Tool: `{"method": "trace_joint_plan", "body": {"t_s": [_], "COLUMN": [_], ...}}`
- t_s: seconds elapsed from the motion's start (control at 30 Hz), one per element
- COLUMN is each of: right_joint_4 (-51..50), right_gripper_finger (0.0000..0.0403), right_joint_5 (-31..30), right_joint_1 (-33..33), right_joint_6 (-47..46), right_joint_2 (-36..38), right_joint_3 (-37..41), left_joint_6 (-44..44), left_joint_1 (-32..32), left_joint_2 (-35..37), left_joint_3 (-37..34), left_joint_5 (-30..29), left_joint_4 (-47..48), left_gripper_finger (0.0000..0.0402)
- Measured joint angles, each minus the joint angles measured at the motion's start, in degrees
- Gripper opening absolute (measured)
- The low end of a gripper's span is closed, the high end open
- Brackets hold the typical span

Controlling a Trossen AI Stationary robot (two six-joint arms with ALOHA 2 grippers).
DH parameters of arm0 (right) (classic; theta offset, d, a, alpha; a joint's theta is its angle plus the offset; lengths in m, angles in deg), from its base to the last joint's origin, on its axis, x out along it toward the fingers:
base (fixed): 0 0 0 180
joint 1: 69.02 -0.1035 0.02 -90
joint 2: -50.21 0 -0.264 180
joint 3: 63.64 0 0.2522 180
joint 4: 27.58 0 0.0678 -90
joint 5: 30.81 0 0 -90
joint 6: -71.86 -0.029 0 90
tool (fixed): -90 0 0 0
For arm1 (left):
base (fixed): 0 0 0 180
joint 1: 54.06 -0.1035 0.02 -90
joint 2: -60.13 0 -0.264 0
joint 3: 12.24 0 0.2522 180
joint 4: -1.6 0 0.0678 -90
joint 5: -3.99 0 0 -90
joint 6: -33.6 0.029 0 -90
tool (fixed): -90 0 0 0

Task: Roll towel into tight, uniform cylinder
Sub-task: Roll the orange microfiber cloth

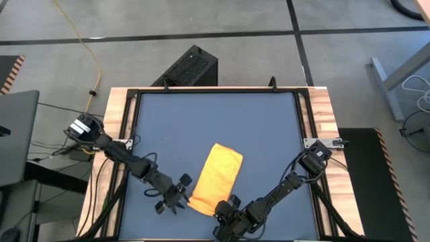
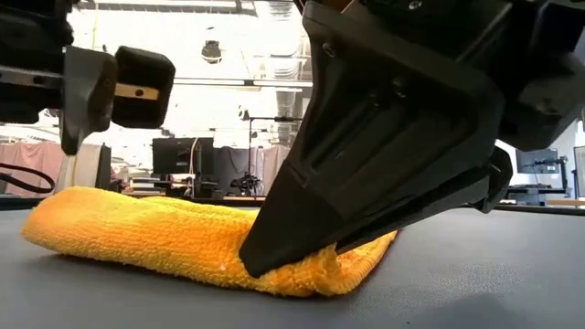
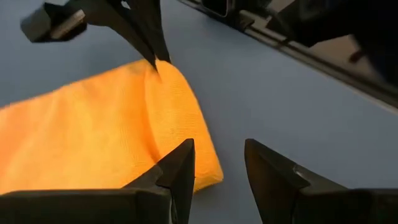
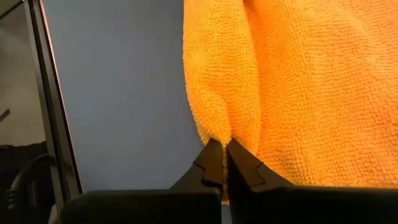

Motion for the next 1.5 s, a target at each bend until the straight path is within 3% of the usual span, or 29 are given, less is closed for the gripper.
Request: {"method": "trace_joint_plan", "body": {"t_s": [0.27, 0.53, 1.0, 1.1, 1.23, 1.37, 1.5], "right_joint_4": [0.07, 0.15, 0.20, 0.16, -0.07, -0.28, -0.55], "right_gripper_finger": [0.0020, 0.0020, 0.0021, 0.0021, 0.0021, 0.0021, 0.0021], "right_joint_5": [0.73, 0.77, 0.77, 0.77, 0.75, 0.57, 0.53], "right_joint_1": [0.36, 0.44, 0.71, 0.71, 0.25, -0.08, -0.14], "right_joint_6": [-1.26, -1.80, -4.44, -5.01, -5.89, -6.81, -8.64], "right_joint_2": [0.09, 0.09, 0.11, 0.11, 0.13, 0.13, 0.15], "right_joint_3": [-0.02, -0.07, -0.11, -0.11, -0.11, -0.11, -0.11], "left_joint_6": [8.13, 9.07, 4.88, 2.91, -1.04, -4.88, -9.82], "left_joint_1": [3.82, 3.20, 0.96, 0.76, -0.40, -2.46, -5.42], "left_joint_2": [-6.90, -7.29, -14.83, -15.58, -15.66, -15.61, -14.57], "left_joint_3": [-0.01, 0.01, 3.25, 3.82, 3.88, 3.86, 3.75], "left_joint_5": [-12.54, -11.97, -7.70, -7.60, -5.96, 0.37, 10.78], "left_joint_4": [-6.53, -2.69, -2.54, -2.36, -2.19, -2.31, -1.89], "left_gripper_finger": [0.0130, 0.0130, 0.0125, 0.0096, 0.0024, 0.0004, 0.0001]}}
